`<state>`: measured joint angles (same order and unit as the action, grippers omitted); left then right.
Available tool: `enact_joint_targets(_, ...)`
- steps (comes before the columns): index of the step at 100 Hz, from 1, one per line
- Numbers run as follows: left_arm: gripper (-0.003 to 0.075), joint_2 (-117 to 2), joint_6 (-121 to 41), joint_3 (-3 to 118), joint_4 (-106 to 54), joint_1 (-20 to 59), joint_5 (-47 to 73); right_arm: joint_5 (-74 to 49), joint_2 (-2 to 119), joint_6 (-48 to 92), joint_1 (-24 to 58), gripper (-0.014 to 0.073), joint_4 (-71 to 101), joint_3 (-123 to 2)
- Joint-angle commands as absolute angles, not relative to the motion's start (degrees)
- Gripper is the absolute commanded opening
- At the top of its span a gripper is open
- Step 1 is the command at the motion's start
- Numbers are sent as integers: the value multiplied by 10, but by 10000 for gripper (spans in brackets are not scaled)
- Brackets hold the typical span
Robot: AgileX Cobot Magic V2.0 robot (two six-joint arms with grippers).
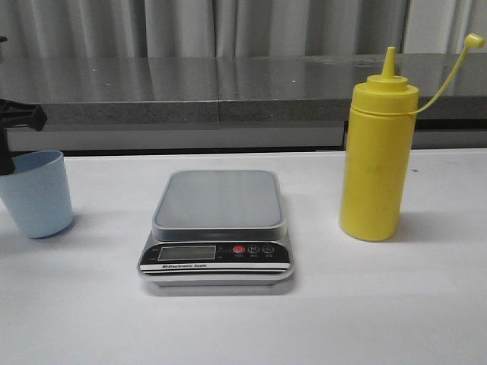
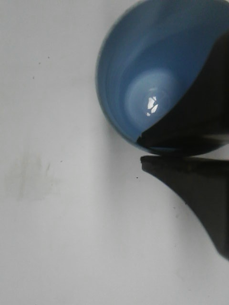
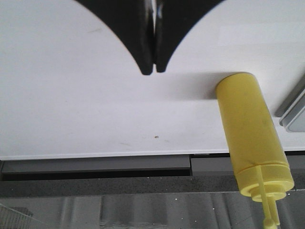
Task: Pour seasoning into cup on scale with both arms
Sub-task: 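Close the left gripper around the light blue cup's rim, then lift the cup with the left gripper and carry it over the scale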
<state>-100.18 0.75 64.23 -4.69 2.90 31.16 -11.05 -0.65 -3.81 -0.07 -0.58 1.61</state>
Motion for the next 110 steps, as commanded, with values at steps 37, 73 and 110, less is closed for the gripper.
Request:
enact_joint_targets(37, -20, -976, -45, 816, -107, 67, 443, -63, -17, -35, -5, -68, -6, 6)
enact_joint_targets(73, -20, -991, -45, 895, -107, 198, 446, -63, -17, -35, -5, -68, -6, 6)
enact_joint_targets(110, -20, -1072, -41, 950, -108, 273, 457, -63, -17, -35, -5, -68, -6, 6)
